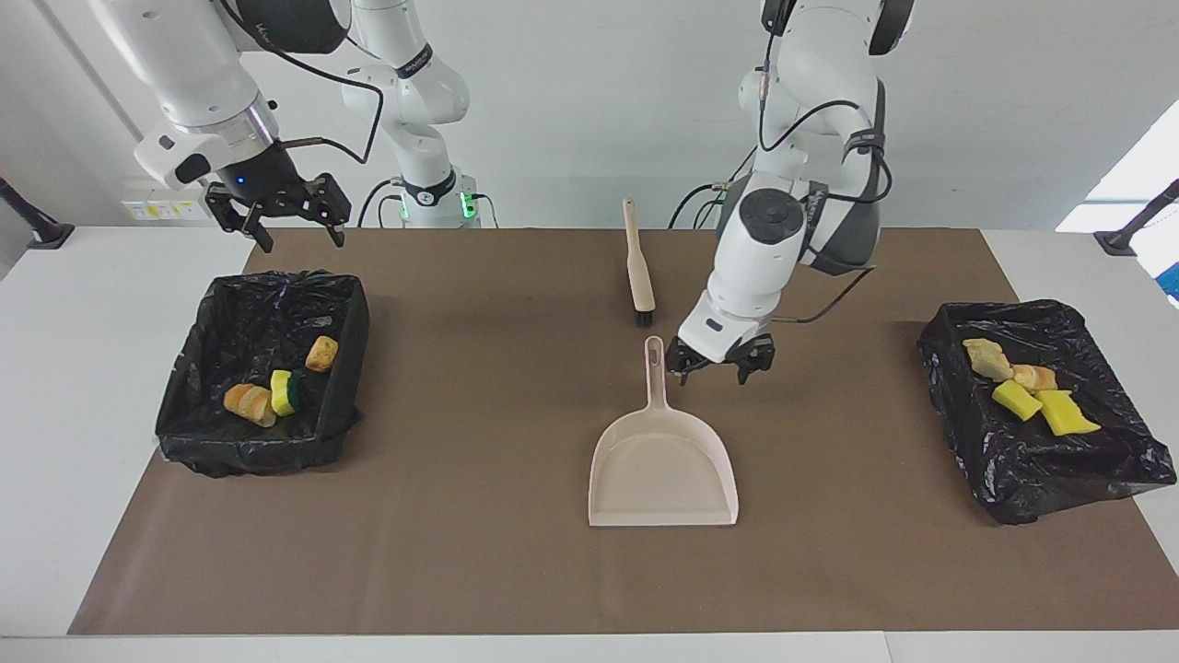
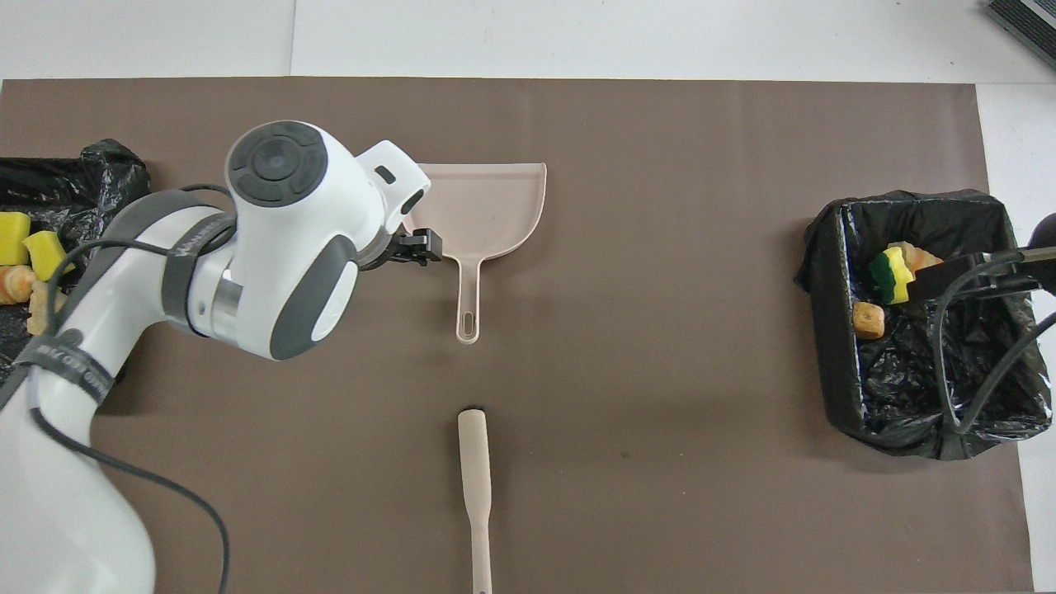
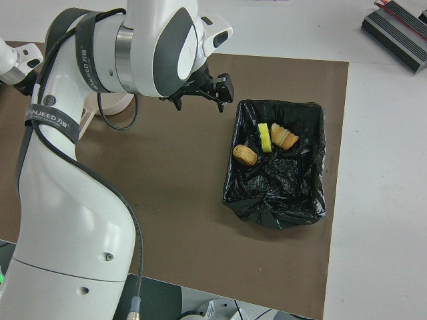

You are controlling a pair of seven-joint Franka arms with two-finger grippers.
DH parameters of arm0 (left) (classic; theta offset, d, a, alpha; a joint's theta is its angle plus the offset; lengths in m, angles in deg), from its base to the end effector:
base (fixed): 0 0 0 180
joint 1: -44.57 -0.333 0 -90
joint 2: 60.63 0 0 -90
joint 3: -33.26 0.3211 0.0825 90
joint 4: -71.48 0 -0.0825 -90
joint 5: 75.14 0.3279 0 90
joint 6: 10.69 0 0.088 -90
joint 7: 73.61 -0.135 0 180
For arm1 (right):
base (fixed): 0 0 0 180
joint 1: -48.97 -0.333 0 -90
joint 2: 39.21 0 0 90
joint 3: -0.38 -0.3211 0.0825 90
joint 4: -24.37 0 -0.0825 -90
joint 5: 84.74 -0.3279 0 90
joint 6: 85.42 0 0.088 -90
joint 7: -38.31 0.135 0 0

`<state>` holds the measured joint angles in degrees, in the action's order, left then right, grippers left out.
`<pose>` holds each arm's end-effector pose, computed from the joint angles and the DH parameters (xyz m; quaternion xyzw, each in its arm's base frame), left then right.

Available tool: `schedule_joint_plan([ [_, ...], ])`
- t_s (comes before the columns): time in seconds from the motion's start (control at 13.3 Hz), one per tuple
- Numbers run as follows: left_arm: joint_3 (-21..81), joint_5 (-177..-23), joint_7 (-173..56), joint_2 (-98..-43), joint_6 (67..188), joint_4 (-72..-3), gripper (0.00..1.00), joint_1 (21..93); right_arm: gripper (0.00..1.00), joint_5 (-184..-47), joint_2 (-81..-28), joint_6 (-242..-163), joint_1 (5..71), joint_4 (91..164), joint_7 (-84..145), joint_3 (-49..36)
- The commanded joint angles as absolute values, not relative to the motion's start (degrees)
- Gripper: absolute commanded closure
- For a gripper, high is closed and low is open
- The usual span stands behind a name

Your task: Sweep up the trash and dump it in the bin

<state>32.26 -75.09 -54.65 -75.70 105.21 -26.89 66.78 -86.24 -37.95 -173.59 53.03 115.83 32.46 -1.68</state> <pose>0.5431 -0.2319 0.4358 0.9991 -0.0369 0.0194 0.0095 0.4866 -0.0132 0.5992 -0.9992 -0.0338 0.0168 0.0139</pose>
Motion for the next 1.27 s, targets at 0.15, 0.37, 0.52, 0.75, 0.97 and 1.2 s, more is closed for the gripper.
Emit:
schedule_joint_plan([
  [0.15, 32.0, -75.9, -71.0, -59.2, 99.6, -37.4, 0.0, 56.5, 0.0, -85.7, -37.0, -173.2, 53.3, 116.5, 33.6, -2.1],
  [0.37, 32.1, -75.8, -78.9, -57.9, 90.2, -30.4, 0.0, 52.2, 0.0, -85.7, -37.0, -173.2, 53.3, 116.6, 33.6, -2.1],
  [0.52, 32.2, -75.3, -82.5, -58.2, 84.2, -23.3, 0.0, 50.0, 0.0, -85.7, -37.0, -173.2, 53.3, 116.5, 33.6, -2.1],
  [0.75, 32.5, -75.3, -83.7, -58.8, 75.4, -15.3, 0.0, 46.8, 0.0, -85.7, -37.0, -173.2, 53.3, 116.5, 33.6, -2.1],
  [0.97, 32.7, -75.2, -84.0, -62.5, 67.7, -6.2, 0.0, 46.4, 0.0, -85.7, -37.0, -173.2, 53.3, 116.5, 33.6, -2.1],
  [1.2, 32.5, -75.6, -84.0, -62.7, 67.2, -4.7, 0.0, 46.8, 0.0, -85.7, -37.0, -173.2, 53.3, 116.6, 33.6, -2.1],
])
